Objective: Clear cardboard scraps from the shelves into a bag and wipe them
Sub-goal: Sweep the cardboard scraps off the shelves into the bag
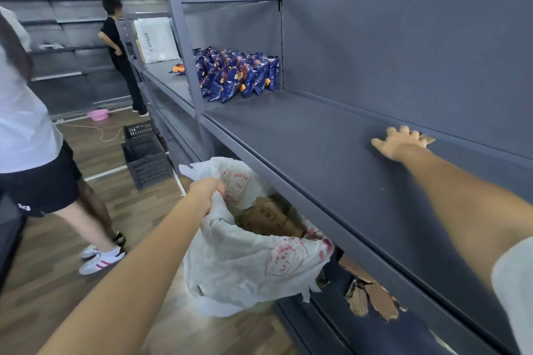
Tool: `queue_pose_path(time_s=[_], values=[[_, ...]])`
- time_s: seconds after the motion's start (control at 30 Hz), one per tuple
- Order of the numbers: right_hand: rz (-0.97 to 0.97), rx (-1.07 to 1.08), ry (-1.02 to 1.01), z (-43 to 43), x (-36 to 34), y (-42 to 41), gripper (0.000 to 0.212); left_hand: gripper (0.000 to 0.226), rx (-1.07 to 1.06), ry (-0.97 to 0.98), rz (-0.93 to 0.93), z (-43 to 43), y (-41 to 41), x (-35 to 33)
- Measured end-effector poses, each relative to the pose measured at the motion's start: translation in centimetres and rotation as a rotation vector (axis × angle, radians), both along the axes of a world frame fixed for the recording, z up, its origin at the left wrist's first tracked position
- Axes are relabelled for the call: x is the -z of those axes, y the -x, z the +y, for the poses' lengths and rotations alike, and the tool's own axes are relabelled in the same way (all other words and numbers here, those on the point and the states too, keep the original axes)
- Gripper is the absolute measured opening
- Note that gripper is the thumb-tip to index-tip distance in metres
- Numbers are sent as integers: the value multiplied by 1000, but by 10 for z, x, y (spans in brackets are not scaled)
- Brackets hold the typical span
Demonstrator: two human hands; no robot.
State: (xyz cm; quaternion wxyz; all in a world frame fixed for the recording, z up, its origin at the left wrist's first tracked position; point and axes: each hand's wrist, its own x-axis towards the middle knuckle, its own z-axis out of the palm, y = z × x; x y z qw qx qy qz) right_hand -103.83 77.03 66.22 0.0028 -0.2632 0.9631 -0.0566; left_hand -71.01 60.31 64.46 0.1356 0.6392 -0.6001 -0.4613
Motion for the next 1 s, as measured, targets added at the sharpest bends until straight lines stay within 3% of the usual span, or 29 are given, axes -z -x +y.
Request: queue_pose_path(time_s=[0.33, 0.47, 0.6, 1.0], values=[[-60, 27, -25, 2, 5, 19, 63, 39, -19, -15, 28, -2, 11, 2], [-78, 25, -14, 4, 6, 23, 61, 43, 0, -19, 170, 4, 12, 2], [-95, 9, -9, 6, 5, 27, 59, 39, -47, -12, 67, 3, 13, 3], [-50, -92, -71, 10, 13, 40, 60, 45, -99, -57, 141, 10, 19, 3]])
